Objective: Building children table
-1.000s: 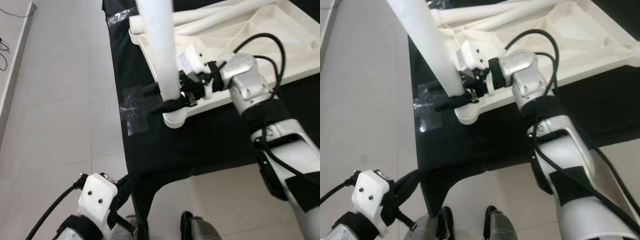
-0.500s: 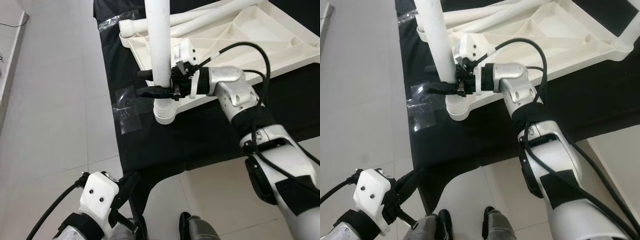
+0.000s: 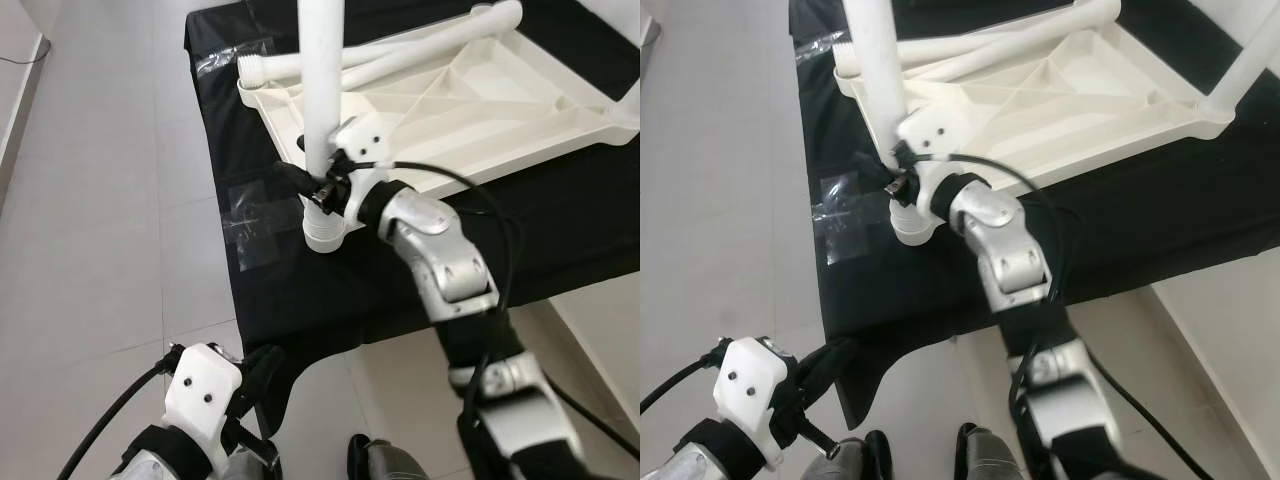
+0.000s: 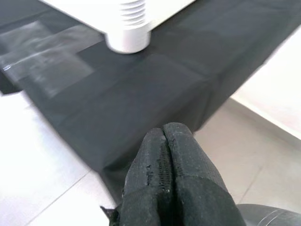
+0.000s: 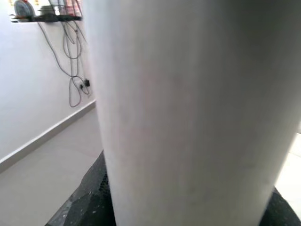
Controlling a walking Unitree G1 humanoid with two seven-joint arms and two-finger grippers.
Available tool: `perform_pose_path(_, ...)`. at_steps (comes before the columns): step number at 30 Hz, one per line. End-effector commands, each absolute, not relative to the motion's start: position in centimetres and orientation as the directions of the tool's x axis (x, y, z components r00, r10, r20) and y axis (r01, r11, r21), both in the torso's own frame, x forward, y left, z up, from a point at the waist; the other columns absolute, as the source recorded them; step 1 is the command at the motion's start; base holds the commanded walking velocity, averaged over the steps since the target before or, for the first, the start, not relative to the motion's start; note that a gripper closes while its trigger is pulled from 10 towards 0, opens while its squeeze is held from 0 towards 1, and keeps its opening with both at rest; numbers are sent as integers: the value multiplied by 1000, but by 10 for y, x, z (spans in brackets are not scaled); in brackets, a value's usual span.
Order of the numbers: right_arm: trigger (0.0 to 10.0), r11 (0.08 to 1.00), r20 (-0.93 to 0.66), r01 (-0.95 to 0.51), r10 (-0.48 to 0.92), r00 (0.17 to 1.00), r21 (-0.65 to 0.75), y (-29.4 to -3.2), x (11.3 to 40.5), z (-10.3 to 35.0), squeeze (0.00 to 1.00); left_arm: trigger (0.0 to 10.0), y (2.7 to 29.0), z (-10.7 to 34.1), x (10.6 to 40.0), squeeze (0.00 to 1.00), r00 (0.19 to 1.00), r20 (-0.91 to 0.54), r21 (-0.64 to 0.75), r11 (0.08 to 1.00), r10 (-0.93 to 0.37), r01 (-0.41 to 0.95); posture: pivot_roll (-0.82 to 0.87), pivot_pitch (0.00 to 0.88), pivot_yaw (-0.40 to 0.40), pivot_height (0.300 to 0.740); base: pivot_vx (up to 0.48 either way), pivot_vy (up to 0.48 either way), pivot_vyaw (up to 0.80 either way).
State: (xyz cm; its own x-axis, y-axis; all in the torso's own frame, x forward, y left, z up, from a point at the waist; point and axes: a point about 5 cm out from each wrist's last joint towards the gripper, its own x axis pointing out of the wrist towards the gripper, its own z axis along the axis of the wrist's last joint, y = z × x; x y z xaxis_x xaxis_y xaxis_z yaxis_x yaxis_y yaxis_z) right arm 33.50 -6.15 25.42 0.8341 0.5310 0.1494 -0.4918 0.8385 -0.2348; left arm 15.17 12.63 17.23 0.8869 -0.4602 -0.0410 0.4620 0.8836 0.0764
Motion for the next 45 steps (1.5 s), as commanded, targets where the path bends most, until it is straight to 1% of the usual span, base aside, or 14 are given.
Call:
perform_pose_path(1,10000,881,-158,-450,428,890,-148,-65,328,185,0,10000,128,169,152,0,891,-57,75,888,-450,454,34,315,13,740,0,0,0)
perform_pose_path(7,10000,911,-119,-394,381,917,-119,-38,323,181,0,10000,129,166,158,0,894,-54,85,890,-444,447,44,287,12,740,0,0,0)
perform_pose_path(22,10000,940,-149,-324,308,940,-103,-38,310,185,0,10000,129,165,162,0,890,-64,91,886,-451,455,44,267,8,740,0,0,0)
perform_pose_path(26,10000,942,-141,-320,305,942,-98,-40,309,184,0,10000,161,182,181,0,943,3,97,939,-333,331,50,254,6,740,0,0,0)
perform_pose_path(30,10000,943,-138,-324,312,940,-77,-39,305,180,0,10000,172,226,205,0,904,166,44,918,-395,393,55,249,9,740,0,0,0)
perform_pose_path(31,10000,943,-138,-324,312,940,-77,-39,305,180,0,10000,172,226,205,0,904,166,44,918,-395,393,55,249,9,740,0,0,0)
perform_pose_path(32,10000,944,-129,-325,316,940,-54,-38,303,180,0,10000,170,242,212,1000,865,219,39,890,-450,454,53,243,16,740,0,0,0)
perform_pose_path(36,10000,939,-89,-345,343,935,-4,-33,296,181,0,10000,160,301,231,1000,673,351,102,741,-651,664,50,231,33,740,0,0,0)
perform_pose_path(37,10000,939,-89,-345,343,935,-4,-33,296,181,0,10000,160,301,231,1000,673,351,102,741,-651,664,50,231,33,740,0,0,0)
perform_pose_path(39,10000,933,-97,-361,360,928,4,-31,292,176,0,10000,155,321,237,1000,585,365,139,663,-725,735,50,223,45,740,0,0,0)
perform_pose_path(40,10000,933,-97,-361,360,928,4,-31,292,176,0,10000,155,321,237,1000,585,365,139,663,-725,735,50,223,45,740,0,0,0)
perform_pose_path(42,10000,925,-105,-381,379,919,0,-26,289,172,0,10000,149,343,247,1000,503,372,170,590,-780,789,51,215,58,740,0,0,0)
perform_pose_path(43,10000,925,-105,-381,379,919,0,-26,289,172,0,10000,149,343,247,1000,503,372,170,590,-780,789,51,215,58,740,0,0,0)
perform_pose_path(45,10000,917,-103,-399,397,912,-1,-22,287,170,0,10000,142,365,257,1000,427,387,174,520,-817,836,48,209,68,740,0,0,0)
